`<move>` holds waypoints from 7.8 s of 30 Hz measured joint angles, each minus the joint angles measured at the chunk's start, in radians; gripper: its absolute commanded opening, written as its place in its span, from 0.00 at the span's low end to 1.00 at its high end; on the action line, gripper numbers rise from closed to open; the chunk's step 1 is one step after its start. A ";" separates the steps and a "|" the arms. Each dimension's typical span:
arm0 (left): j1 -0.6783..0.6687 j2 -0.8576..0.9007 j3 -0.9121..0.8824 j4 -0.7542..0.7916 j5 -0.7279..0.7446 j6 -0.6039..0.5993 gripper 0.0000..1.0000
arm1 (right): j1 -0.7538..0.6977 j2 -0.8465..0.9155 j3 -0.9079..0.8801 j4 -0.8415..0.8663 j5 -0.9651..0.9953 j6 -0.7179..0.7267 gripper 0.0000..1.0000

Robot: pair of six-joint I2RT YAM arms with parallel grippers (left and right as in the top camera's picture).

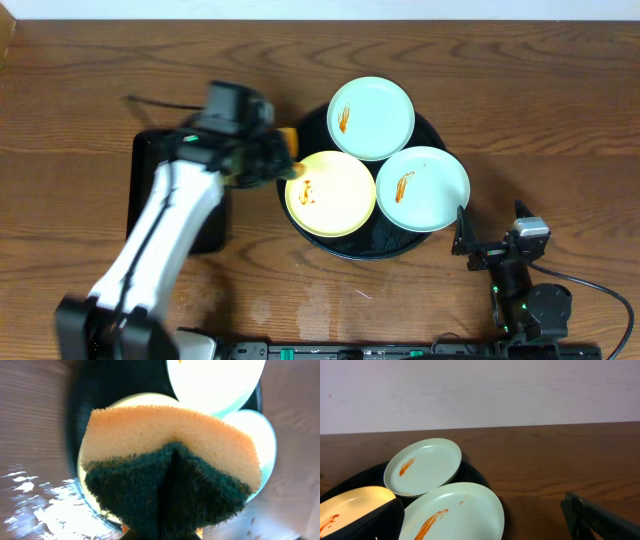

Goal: Clean dirty plates on tray and stack at the side

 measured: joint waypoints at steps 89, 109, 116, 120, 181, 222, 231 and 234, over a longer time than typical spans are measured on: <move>0.344 -0.143 0.105 -0.511 -0.347 -0.031 0.69 | 0.022 1.278 1.403 -0.856 -0.566 -0.011 0.76; 0.344 -0.143 0.105 -0.526 -0.347 -0.028 0.73 | 0.449 1.797 1.405 -0.715 0.034 0.225 0.83; 0.344 -0.143 0.105 -0.534 -0.348 -0.028 0.73 | 0.472 1.920 1.406 -0.665 0.039 0.239 0.52; 0.344 -0.143 0.105 -0.534 -0.347 -0.028 0.73 | 0.484 1.966 1.406 -0.672 0.041 0.239 0.57; -0.042 0.130 0.069 -0.120 -0.169 0.010 0.67 | 0.506 1.987 1.332 -0.593 0.118 0.208 0.01; -0.109 0.406 0.065 0.018 -0.052 0.172 0.52 | 0.506 1.987 1.333 -0.618 0.112 0.205 0.02; -0.111 0.351 0.065 0.008 -0.129 0.175 0.62 | 0.506 1.987 1.333 -0.617 0.113 0.205 0.02; -0.126 0.351 0.065 0.014 -0.141 0.187 0.66 | 0.506 1.987 1.333 -0.617 0.113 0.205 0.03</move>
